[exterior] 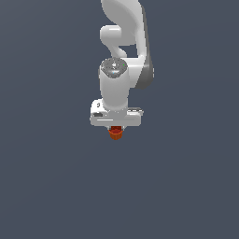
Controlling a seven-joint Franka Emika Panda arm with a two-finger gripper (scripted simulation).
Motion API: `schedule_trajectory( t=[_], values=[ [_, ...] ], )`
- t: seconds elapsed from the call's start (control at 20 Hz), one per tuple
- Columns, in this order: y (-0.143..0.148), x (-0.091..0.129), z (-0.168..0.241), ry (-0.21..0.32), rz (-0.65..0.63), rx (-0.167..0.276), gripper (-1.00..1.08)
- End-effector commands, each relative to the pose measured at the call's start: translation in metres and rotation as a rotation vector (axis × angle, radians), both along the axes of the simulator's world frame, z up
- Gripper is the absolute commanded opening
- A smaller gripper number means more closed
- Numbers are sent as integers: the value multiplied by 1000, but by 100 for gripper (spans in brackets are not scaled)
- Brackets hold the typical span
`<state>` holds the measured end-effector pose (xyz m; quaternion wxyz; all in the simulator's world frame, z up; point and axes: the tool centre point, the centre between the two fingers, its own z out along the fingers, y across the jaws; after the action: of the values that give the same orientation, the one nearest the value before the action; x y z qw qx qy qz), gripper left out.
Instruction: Pick up the object and move it to a goal position.
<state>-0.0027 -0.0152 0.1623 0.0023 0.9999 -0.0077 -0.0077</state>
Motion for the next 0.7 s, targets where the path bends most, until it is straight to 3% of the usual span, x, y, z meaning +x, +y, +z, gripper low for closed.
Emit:
schedule_trajectory(
  t=[0.0,0.35,0.65],
  values=[
    [1,-2,-1,3,17,-4,28],
    [4,-12,-11,24,141,-33,28],
    [10,-29,-24,59,334,-72,28]
  ],
)
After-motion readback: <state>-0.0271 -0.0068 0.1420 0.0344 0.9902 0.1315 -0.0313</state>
